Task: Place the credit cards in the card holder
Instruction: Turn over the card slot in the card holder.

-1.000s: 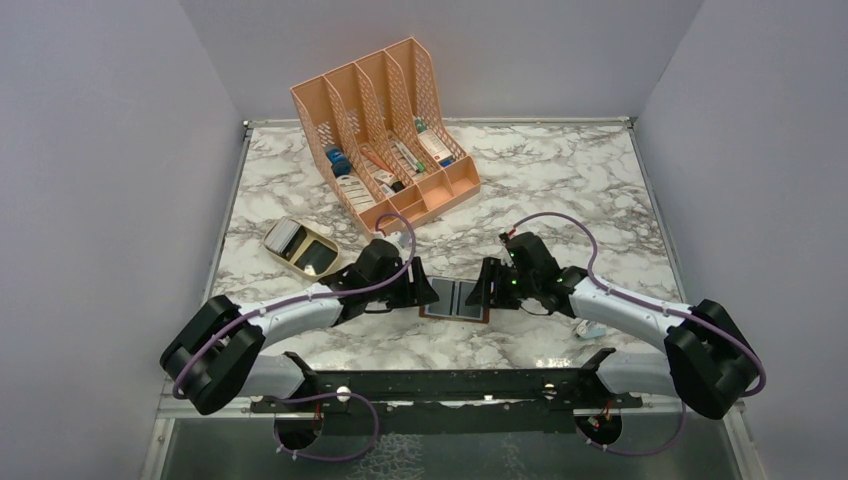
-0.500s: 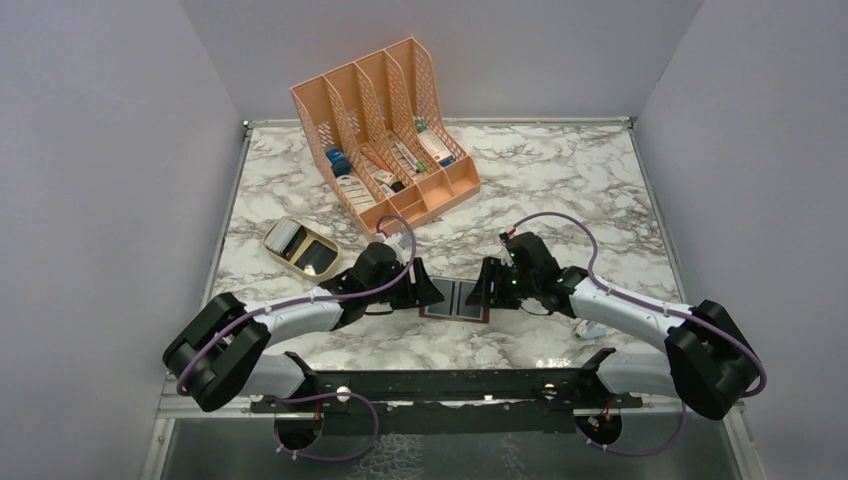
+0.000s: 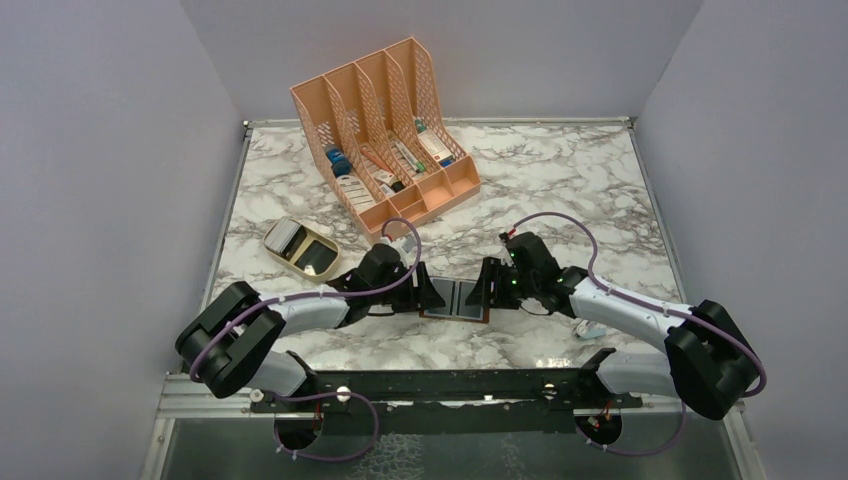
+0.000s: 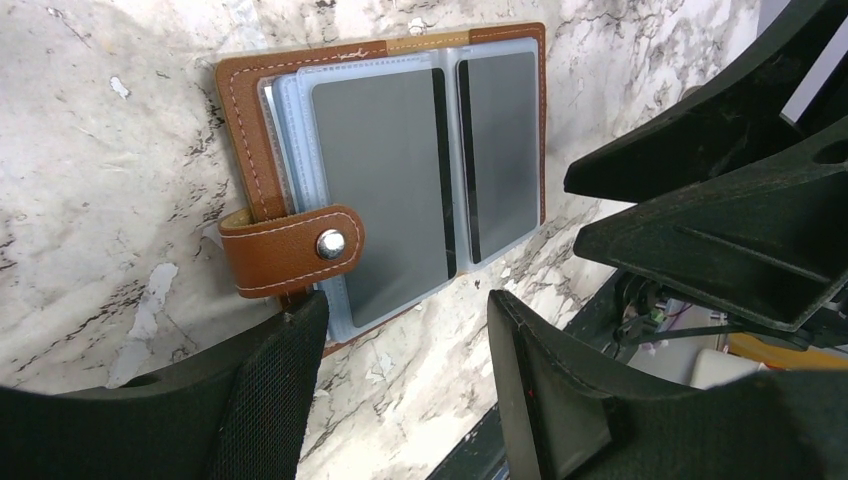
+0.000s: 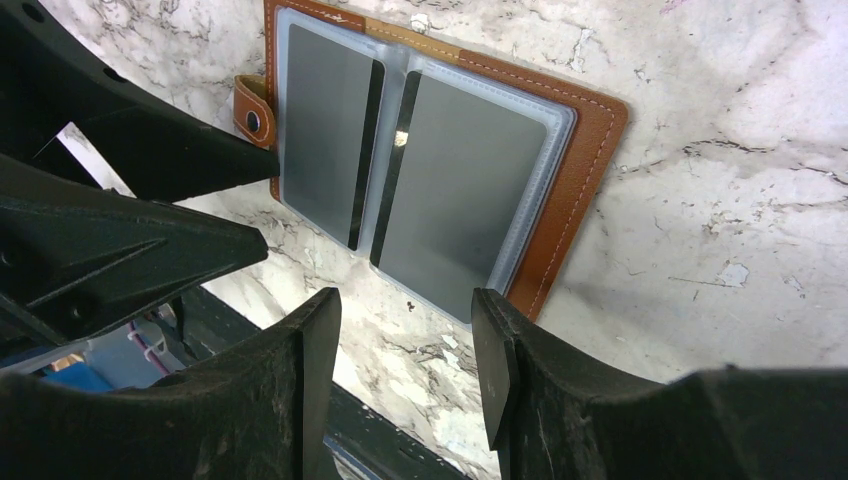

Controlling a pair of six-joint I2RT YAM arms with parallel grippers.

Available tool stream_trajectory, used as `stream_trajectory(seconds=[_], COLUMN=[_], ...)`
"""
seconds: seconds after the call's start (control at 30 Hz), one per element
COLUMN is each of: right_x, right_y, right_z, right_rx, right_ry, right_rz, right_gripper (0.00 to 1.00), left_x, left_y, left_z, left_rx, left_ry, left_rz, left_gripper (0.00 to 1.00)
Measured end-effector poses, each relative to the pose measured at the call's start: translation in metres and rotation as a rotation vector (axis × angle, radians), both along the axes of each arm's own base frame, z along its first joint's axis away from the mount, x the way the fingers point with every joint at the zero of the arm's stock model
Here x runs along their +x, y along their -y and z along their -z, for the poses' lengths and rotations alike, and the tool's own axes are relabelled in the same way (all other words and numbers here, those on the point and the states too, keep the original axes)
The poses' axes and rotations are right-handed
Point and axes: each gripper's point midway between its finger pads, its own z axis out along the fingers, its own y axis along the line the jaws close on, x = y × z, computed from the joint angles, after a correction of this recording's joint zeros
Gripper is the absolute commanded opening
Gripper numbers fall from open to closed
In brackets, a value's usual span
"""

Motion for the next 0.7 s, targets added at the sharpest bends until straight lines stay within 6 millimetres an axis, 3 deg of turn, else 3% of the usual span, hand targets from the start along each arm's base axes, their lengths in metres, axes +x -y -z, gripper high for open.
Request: stream_trajectory(seconds=[0.4,0.7], right_x=[0.000,0.001], right_y=[0.000,-0.001], right_z=[0.000,0.000], right_rx=[0.000,0.003], right_ry=[0.000,0.003], right_rz=[0.000,0.000], right_gripper=[0.51,0.51], left_x=[-0.002,-0.003], left_y=[0.002,0.004], left_z=[0.000,-0.014], left_rx=[-0.008,-0.027], left_ry=[-0.010,0.000], left_rz=[0.012,0.010], left_gripper=[0.62,0.63])
